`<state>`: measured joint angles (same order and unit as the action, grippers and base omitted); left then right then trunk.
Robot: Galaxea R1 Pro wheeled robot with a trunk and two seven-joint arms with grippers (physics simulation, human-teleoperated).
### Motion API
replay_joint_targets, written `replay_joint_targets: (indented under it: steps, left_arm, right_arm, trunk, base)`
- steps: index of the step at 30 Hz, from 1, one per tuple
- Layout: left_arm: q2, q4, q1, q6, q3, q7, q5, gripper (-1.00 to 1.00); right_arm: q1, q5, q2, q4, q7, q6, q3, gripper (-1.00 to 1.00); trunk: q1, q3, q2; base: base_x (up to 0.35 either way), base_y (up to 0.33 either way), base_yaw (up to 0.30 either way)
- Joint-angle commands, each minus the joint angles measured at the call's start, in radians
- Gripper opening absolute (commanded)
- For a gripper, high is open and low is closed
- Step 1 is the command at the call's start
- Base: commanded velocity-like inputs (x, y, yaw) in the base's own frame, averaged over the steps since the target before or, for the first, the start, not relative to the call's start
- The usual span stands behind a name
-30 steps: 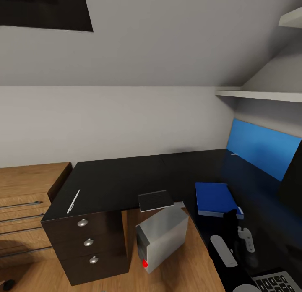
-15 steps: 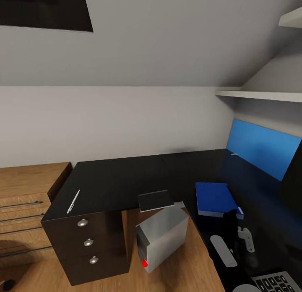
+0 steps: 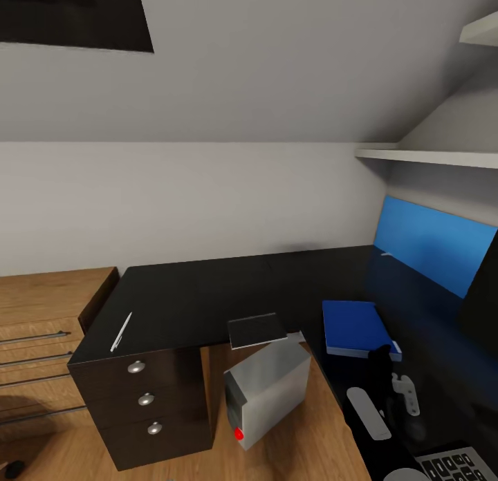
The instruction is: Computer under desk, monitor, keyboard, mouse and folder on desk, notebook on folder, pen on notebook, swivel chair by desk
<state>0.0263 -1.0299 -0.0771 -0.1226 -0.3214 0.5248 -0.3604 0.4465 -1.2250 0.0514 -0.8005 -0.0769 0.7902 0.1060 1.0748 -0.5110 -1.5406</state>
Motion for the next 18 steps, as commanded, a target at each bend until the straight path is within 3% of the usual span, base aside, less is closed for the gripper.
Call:
replay_joint_targets:
  steps: [1, 13, 18]
  left_arm:
    - [0.001, -0.003, 0.000, -0.005, -0.004, 0.007, -0.005, 1.00]
    - [0.015, -0.022, 0.000, -0.006, -0.003, 0.007, -0.008, 1.00]
    - [0.015, -0.022, 0.000, -0.006, -0.004, 0.007, -0.008, 1.00]
  right_arm:
    - [0.000, -0.031, 0.001, 0.001, -0.010, 0.003, 0.000, -1.00]
    - [0.000, -0.031, 0.000, 0.001, -0.010, 0.003, 0.000, -1.00]
    - [0.000, -0.031, 0.001, 0.001, -0.010, 0.003, 0.000, -1.00]
  trunk:
    - [0.000, -0.001, 0.000]
    - [0.000, -0.001, 0.000]
    - [0.015, -0.014, -0.028]
  base:
    - [0.000, 0.000, 0.000]
    - [0.000, 0.000, 0.000]
    - [0.000, 0.000, 0.000]
